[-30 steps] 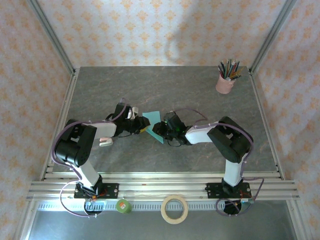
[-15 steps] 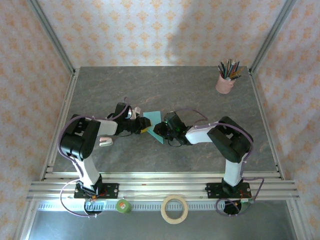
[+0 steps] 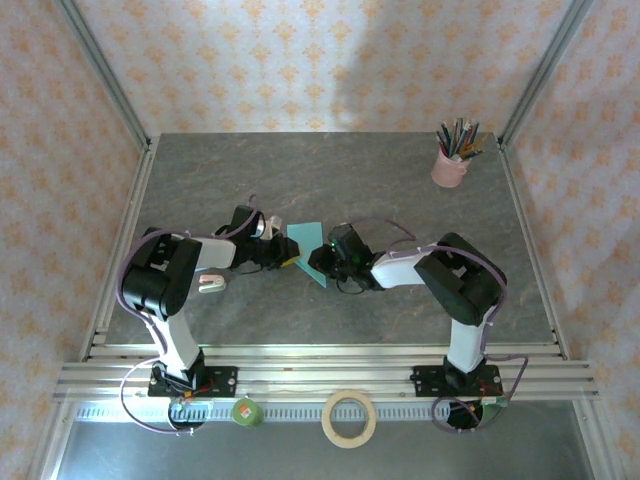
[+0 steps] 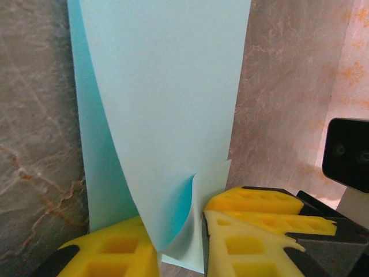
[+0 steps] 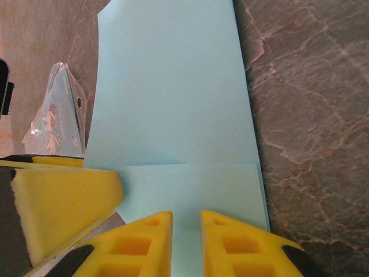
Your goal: Fold a paper plane with a square sheet of paper (pick it up from the middle)
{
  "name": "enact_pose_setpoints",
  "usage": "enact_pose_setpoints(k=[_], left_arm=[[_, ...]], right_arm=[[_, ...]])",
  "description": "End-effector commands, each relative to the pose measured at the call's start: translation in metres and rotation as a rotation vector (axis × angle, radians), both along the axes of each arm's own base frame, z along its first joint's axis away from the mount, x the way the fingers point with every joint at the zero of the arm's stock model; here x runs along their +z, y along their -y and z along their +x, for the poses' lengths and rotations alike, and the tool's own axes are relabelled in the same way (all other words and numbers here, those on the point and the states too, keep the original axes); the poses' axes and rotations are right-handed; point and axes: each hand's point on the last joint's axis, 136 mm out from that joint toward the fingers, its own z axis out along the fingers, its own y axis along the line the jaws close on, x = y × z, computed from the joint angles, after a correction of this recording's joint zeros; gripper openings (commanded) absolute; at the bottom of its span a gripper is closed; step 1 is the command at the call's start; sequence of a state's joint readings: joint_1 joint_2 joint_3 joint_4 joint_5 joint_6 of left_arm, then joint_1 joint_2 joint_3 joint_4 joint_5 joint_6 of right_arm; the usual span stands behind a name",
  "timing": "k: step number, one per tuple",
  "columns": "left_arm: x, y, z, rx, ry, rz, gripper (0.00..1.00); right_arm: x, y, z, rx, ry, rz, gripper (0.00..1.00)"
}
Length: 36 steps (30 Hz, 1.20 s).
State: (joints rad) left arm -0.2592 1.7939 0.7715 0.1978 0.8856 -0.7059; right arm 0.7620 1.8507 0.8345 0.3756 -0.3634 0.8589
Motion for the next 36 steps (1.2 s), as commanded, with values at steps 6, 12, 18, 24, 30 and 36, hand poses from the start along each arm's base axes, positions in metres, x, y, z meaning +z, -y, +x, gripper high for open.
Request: enact_pose_setpoints(k=[6, 12, 18, 24, 30, 36], left_arm=[[0.003, -0.007, 0.012, 0.052, 0.019, 0.026, 0.15], [0.012, -0.01, 0.019, 0.134, 0.014, 0.034, 0.12], [0.024, -0.008, 0.026, 0.202, 0.012, 0.026, 0.12], [0.032, -0.004, 0.03, 0.235, 0.015, 0.032, 0.11], [0.036, -0.003, 0.031, 0.247, 0.016, 0.054, 0.1], [0.037, -0.001, 0.03, 0.243, 0.01, 0.057, 0.1]], right_arm=[[0.031, 0.006, 0.005, 0.08, 0.181, -0.043, 0.2], [0.073, 0.029, 0.017, 0.12, 0.461, -0.209, 0.3], [0.081, 0.049, 0.02, 0.124, 0.555, -0.393, 0.42], [0.061, 0.036, 0.009, 0.212, 0.548, -0.448, 0.49], [0.042, 0.014, -0.004, 0.282, 0.565, -0.532, 0.5], [0.029, 0.002, -0.005, 0.302, 0.572, -0.601, 0.47]])
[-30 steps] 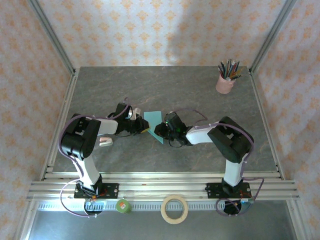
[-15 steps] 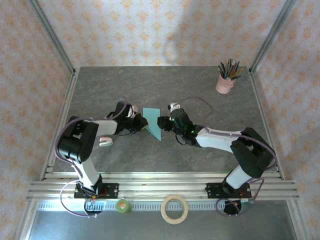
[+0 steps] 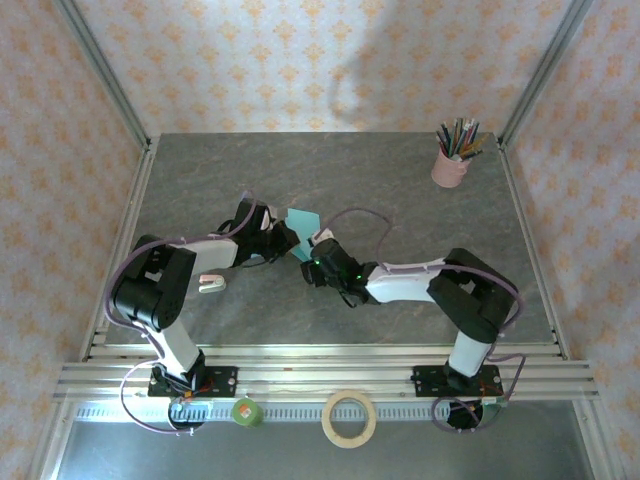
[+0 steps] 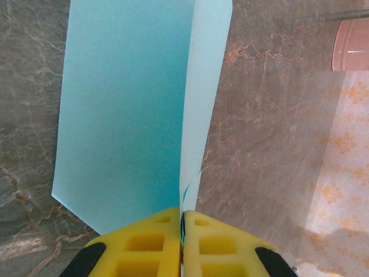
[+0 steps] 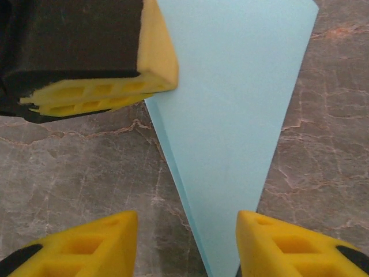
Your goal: Fold a paper plane with a square sheet of paper (pick it up from the middle)
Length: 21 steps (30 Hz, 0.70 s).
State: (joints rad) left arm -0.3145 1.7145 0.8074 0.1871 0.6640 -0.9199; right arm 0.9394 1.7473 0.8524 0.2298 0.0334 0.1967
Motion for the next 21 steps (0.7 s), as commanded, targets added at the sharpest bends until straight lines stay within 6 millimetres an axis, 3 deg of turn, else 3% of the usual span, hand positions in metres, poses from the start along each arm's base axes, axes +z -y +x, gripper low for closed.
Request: enact_pose_setpoints(k=[1, 10, 21], left_arm=[[0.012, 0.001, 0.004, 0.019, 0.011, 0.006, 0.11], [0.014, 0.004, 0.005, 0.013, 0.012, 0.001, 0.11], [0.015, 0.004, 0.005, 0.012, 0.012, -0.002, 0.11]], right_arm=[[0.002, 0.001, 0.012, -0.041, 0.056, -0.064, 0.47], [-0.008, -0.008, 0.017, -0.032, 0.053, -0.089, 0.45], [-0.019, -0.006, 0.017, -0.043, 0.044, -0.11, 0.43]])
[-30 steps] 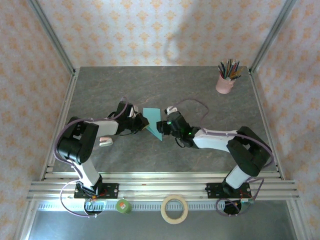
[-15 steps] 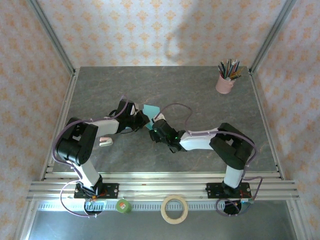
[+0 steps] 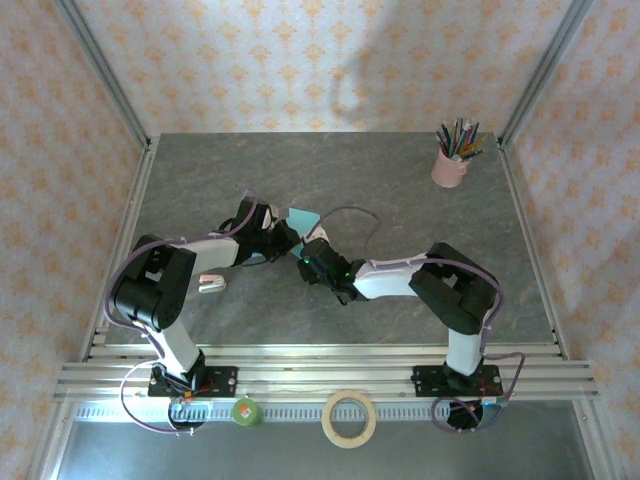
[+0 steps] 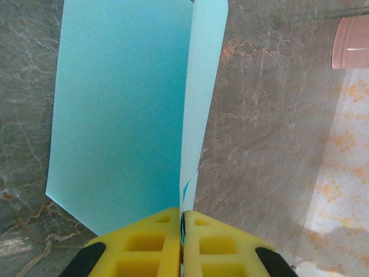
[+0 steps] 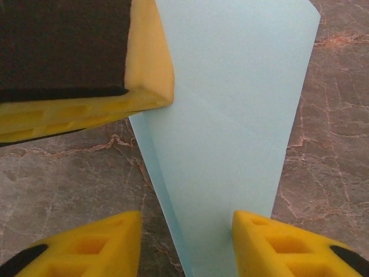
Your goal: Fold a paper plane with a square sheet of paper (pick it up from the middle)
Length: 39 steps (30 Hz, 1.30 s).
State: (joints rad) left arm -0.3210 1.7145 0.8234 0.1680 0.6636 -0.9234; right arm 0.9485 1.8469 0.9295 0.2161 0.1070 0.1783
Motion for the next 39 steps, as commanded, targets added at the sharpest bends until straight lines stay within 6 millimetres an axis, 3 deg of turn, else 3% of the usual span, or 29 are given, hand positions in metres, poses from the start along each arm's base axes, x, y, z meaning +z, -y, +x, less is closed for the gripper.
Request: enact_pose_setpoints(k=[1, 10, 14, 19, 23, 27, 33, 39], left_arm=[[0.011, 0.001, 0.003, 0.016, 0.014, -0.001, 0.11], [0.015, 0.002, 0.003, 0.005, 0.017, -0.003, 0.13], [0.03, -0.001, 0.01, 0.011, 0.051, -0.003, 0.24], [0.05, -0.033, 0.028, 0.1, 0.1, -0.009, 0.43], [0.06, -0.062, 0.033, 0.177, 0.135, 0.002, 0.51], [0.052, -0.07, 0.025, 0.2, 0.125, 0.0, 0.53], [0.027, -0.066, 0.006, 0.192, 0.07, -0.049, 0.51], [0.019, -0.058, -0.005, 0.158, 0.061, -0.073, 0.46]], right_arm=[[-0.005, 0.001, 0.003, -0.011, 0.016, -0.042, 0.41], [-0.008, 0.004, 0.003, -0.013, 0.015, -0.063, 0.28], [-0.006, 0.007, 0.002, -0.011, 0.025, -0.073, 0.22], [-0.002, 0.011, -0.001, 0.012, 0.046, -0.076, 0.15], [-0.001, 0.01, -0.006, 0.049, 0.052, -0.071, 0.11], [-0.004, 0.009, -0.01, 0.079, 0.035, -0.05, 0.08], [-0.003, 0.012, -0.015, 0.108, 0.005, 0.025, 0.05], [-0.003, 0.013, -0.019, 0.135, -0.077, 0.176, 0.04]])
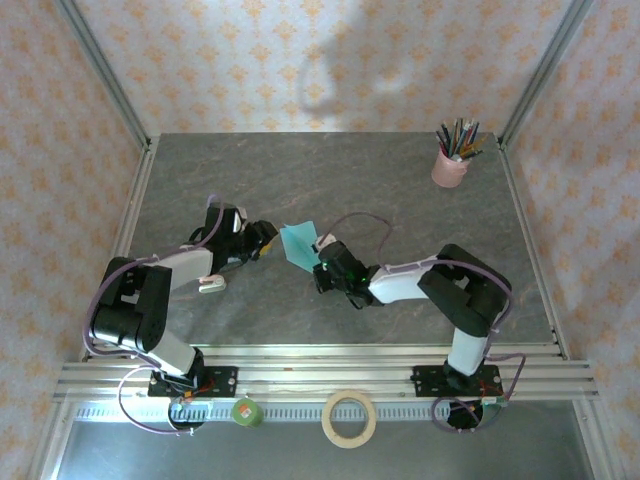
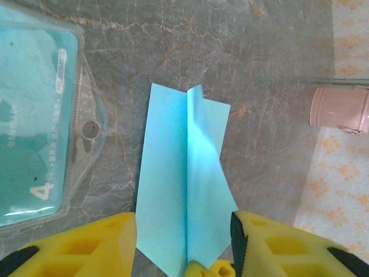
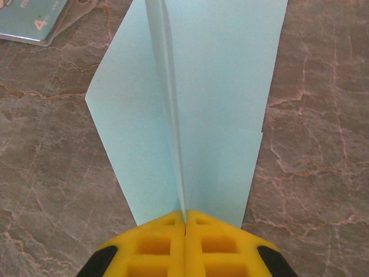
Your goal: Fold a paper plane with a square sheet of paper (pick it up from the middle)
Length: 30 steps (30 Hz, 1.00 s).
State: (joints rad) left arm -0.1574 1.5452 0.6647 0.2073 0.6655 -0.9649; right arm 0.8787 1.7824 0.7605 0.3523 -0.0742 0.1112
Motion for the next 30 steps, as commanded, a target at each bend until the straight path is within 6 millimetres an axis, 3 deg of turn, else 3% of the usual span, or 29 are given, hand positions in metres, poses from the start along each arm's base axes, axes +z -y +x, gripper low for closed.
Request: enact_pose_setpoints(k=[1, 16, 20, 30], left_arm=[[0.006, 0.011, 0.0, -0.036, 0.045, -0.037, 0.45], [-0.016, 0.052, -0.027, -0.149, 0.012, -0.082, 0.37], [-0.015, 0.064, -0.028, -0.187, 0.031, -0.099, 0.35], [-0.024, 0.073, -0.024, -0.219, 0.042, -0.108, 0.36]], right_arm=[[0.009, -0.008, -0.004, 0.03, -0.047, 0.124, 0.04], [-0.025, -0.003, -0.018, -0.025, -0.291, 0.221, 0.04], [-0.032, -0.004, -0.023, -0.029, -0.363, 0.242, 0.04], [-0.032, -0.008, -0.025, -0.03, -0.538, 0.371, 0.04]])
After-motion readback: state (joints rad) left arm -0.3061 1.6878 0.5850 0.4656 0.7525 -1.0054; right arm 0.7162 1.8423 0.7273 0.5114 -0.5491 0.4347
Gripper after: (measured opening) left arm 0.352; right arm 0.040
